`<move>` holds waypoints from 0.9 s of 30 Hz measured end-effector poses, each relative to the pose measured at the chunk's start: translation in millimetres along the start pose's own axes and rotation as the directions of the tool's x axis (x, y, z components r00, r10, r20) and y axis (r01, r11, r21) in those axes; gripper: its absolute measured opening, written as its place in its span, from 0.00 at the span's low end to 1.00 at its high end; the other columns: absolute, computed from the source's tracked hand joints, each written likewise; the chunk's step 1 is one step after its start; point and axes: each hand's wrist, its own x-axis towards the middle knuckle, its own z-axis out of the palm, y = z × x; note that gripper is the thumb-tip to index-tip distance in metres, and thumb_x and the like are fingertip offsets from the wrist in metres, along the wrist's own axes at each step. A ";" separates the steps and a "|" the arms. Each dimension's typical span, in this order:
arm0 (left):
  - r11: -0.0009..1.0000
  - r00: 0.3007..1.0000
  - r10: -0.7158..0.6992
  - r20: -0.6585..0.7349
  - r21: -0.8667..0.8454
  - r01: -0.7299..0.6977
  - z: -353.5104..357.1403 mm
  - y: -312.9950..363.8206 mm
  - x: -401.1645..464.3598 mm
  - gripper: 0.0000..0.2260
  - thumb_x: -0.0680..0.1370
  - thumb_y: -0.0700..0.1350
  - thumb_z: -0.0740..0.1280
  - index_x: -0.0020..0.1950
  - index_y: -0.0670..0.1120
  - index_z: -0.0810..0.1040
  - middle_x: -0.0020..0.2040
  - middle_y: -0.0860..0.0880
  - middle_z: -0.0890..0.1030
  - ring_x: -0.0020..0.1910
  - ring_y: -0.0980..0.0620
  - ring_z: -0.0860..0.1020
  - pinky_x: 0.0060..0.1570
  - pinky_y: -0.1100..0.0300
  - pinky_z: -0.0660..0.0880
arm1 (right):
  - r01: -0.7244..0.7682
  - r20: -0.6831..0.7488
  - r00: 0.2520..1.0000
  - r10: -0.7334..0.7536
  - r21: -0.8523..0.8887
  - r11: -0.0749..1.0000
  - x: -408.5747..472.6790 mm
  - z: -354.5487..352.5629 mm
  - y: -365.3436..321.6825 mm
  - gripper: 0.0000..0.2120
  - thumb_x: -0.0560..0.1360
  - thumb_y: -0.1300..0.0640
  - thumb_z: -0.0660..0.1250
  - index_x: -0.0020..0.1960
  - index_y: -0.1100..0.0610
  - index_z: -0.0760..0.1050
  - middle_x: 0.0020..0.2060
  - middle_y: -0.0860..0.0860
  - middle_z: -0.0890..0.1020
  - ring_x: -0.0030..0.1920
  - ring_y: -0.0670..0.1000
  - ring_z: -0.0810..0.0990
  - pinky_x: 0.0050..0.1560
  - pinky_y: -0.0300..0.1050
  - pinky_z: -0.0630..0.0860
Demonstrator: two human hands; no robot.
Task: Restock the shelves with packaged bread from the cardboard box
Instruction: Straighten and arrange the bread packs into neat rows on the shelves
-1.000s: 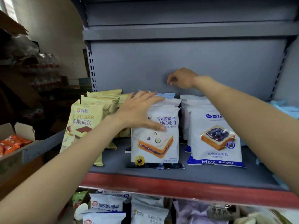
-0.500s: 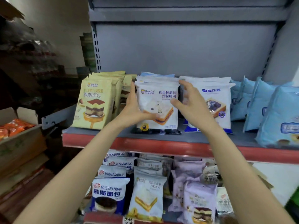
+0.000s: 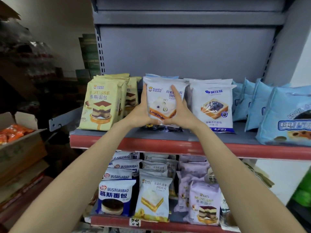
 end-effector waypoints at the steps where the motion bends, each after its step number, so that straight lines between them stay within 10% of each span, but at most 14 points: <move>1: 1.000 1.000 -0.001 0.000 -0.005 0.001 1.4 -3.3 -1.5 0.57 0.69 0.33 0.74 0.71 0.47 0.24 0.61 0.73 0.50 0.59 0.82 0.60 0.56 0.79 0.64 | 0.003 -0.004 1.000 -0.003 0.043 0.999 1.2 0.7 1.8 0.60 0.61 0.60 0.79 0.74 0.36 0.40 0.75 0.53 0.43 0.76 0.51 0.48 0.71 0.44 0.58; 11: 0.998 0.998 -0.052 -0.038 -0.019 0.051 -5.3 -8.0 -2.2 0.65 0.64 0.42 0.80 0.70 0.56 0.23 0.77 0.55 0.46 0.75 0.57 0.55 0.70 0.52 0.65 | 0.065 0.010 0.998 -0.065 -0.049 0.997 3.9 -1.0 6.2 0.60 0.63 0.56 0.80 0.73 0.35 0.37 0.71 0.55 0.54 0.73 0.52 0.57 0.66 0.39 0.58; 19: 0.998 0.998 -0.031 -0.046 0.058 0.033 -1.4 0.1 -4.9 0.62 0.67 0.37 0.77 0.71 0.48 0.23 0.63 0.72 0.50 0.62 0.74 0.63 0.54 0.78 0.66 | 0.015 -0.049 0.998 -0.028 -0.238 0.971 -7.9 0.8 -2.0 0.59 0.64 0.54 0.78 0.74 0.38 0.35 0.73 0.60 0.54 0.71 0.59 0.63 0.65 0.49 0.66; 23: 0.972 0.988 -0.128 -0.085 0.189 0.142 -0.4 5.6 -10.6 0.61 0.68 0.43 0.77 0.71 0.48 0.23 0.75 0.51 0.59 0.66 0.54 0.69 0.57 0.63 0.68 | 0.010 -0.029 0.999 -0.022 -0.369 0.929 -19.9 7.3 0.7 0.58 0.66 0.60 0.76 0.73 0.35 0.34 0.75 0.62 0.48 0.66 0.61 0.71 0.57 0.47 0.72; 27: 0.923 0.978 -0.178 -0.106 0.326 0.203 -0.8 8.3 -20.4 0.57 0.70 0.43 0.75 0.72 0.49 0.26 0.65 0.42 0.74 0.49 0.48 0.76 0.51 0.56 0.73 | -0.023 -0.077 0.997 -0.010 -0.408 0.913 -23.5 7.4 0.0 0.56 0.68 0.62 0.75 0.73 0.34 0.36 0.71 0.63 0.58 0.58 0.62 0.76 0.52 0.47 0.73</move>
